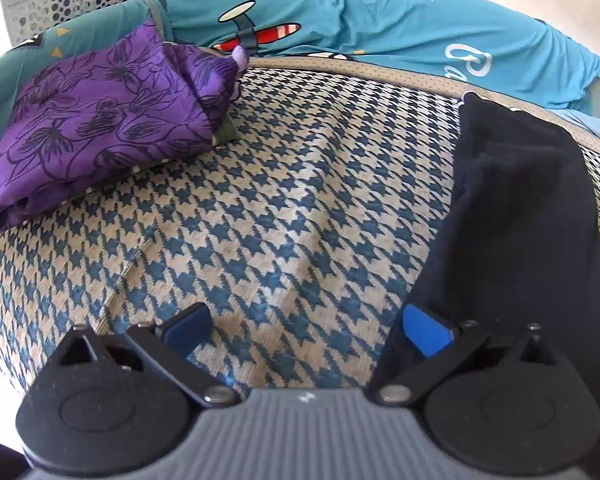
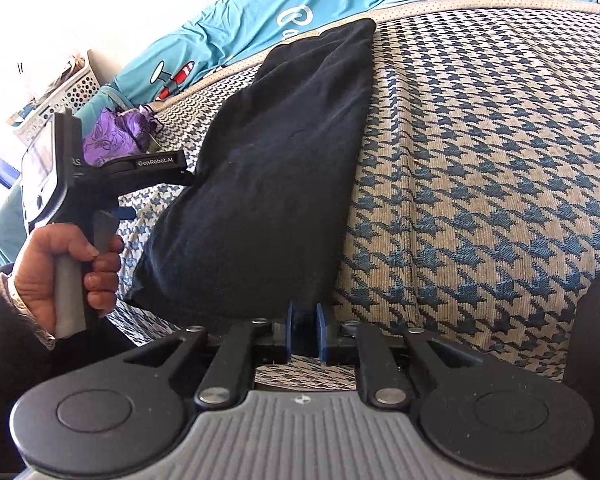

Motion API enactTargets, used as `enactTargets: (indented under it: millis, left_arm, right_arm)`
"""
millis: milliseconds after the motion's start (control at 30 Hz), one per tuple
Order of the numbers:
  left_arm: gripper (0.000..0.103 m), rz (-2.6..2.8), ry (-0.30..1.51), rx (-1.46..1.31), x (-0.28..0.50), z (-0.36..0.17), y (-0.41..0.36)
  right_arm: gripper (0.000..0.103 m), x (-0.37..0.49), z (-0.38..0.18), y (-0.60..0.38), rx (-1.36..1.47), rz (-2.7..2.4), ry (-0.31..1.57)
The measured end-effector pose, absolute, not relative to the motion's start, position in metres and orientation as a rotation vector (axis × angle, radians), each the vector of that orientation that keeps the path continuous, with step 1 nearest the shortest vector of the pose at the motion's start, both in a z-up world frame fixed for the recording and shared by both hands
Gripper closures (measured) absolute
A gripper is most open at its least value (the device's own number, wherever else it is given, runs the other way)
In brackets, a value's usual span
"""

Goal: Fold clothes
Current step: 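Close the right tool on the strip's edge and smooth it flat, then open the right tool and move it along the strip to its end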

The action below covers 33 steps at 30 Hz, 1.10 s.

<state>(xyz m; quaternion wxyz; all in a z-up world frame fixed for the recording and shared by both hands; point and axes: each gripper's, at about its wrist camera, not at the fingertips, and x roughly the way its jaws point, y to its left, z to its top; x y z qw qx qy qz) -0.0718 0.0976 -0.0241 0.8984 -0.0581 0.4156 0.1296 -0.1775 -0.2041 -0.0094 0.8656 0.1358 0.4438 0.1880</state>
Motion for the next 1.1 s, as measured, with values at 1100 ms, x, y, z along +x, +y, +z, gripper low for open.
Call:
enactTargets:
  millis: [1100]
  left_arm:
    - [0.000, 0.280, 0.825, -0.188, -0.012, -0.027, 0.082]
  right_arm:
    - [0.079, -0.167, -0.016, -0.204, 0.311, 0.403, 0.966]
